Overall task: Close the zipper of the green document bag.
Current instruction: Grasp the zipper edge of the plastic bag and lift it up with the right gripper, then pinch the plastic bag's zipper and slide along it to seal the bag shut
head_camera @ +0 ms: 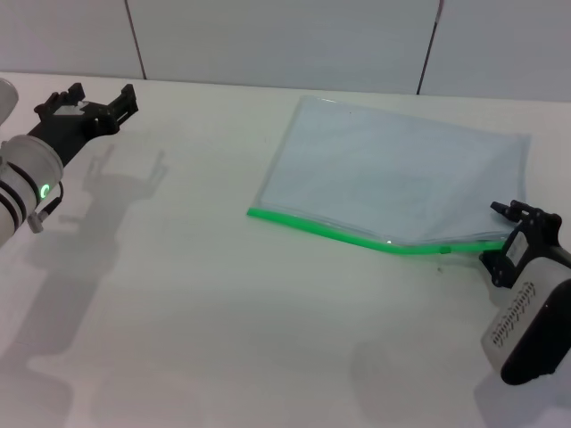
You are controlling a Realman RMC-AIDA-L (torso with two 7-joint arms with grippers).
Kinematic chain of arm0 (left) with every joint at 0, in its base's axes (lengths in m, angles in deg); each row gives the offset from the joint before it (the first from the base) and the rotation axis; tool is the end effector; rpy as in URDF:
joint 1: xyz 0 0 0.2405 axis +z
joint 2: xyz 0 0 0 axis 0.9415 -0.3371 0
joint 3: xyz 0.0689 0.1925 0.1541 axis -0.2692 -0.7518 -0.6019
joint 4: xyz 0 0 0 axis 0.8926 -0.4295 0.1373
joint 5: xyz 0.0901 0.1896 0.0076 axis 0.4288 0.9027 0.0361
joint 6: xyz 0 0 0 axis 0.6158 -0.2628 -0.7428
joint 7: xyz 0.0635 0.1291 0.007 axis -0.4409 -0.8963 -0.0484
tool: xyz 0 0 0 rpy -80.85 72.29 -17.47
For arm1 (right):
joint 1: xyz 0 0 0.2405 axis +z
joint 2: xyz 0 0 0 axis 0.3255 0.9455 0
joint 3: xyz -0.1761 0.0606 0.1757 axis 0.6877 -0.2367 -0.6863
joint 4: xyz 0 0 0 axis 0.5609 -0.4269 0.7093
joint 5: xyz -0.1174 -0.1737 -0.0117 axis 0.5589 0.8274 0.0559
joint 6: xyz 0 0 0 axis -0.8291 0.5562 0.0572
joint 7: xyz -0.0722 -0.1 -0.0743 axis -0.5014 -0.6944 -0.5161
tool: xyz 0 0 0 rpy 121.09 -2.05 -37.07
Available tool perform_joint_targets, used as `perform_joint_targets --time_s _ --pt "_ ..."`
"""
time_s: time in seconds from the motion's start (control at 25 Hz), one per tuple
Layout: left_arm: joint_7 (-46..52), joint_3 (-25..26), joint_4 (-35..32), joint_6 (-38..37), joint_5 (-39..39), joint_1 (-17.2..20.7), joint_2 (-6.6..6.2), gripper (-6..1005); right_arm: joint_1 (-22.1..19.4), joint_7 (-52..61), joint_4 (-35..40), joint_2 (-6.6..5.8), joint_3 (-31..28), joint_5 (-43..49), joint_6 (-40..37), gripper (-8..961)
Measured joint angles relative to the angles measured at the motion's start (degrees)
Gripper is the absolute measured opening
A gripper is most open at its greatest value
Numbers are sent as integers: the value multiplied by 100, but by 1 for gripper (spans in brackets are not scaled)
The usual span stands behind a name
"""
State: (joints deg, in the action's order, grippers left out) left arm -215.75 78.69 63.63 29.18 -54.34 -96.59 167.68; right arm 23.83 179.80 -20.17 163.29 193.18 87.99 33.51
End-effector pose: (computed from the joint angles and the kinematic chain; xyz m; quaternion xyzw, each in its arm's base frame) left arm -0.3192 0.4057 0.0181 -0.7124 -0.3424 -0.2453 0.5613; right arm 0.2900 0.3125 -0.0618 -0.8556 -0.1091 -0.1497 0.4834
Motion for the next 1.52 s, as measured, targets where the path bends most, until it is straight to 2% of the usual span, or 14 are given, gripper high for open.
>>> perform_joint_targets --time_s 0.24,0.6,0.76,0.92,1.04,1.2,1.24,1.28,1.4,1.52 --pt "0 -15 -7 0 1 -8 5 829 442 6 -490 -23 198 -573 402 306" --pt "0 -51 -9 1 1 -50 11 828 677 -41 -718 -30 417 -1144 851 212" --pt "20 -93 -9 -3 25 -49 0 828 680 -78 -665 -39 427 -1205 852 173" --pt "103 -308 87 -7 305 -53 -11 828 489 -229 -346 -38 361 -1247 755 140" --pt "165 -638 286 -4 630 -52 -40 828 233 -212 167 -55 238 -1252 414 118" --pt "555 -1304 818 -14 1361 -34 -159 828 -52 -203 895 -74 -89 -1253 -475 88" --pt "555 -1304 818 -14 1361 -34 -159 828 -96 -203 1101 -74 -175 -1254 -797 81" --pt "1062 -1665 1228 -54 2022 -47 -268 828 -114 -201 1197 -73 -228 -1253 -1006 73" --pt "1507 -1885 1626 -154 2675 -55 -337 827 -145 -152 1513 -67 -396 -1254 -1629 65" --pt "1836 -2011 2011 -234 3545 -58 -357 827 -156 -66 1689 -60 -445 -1256 -1839 63"
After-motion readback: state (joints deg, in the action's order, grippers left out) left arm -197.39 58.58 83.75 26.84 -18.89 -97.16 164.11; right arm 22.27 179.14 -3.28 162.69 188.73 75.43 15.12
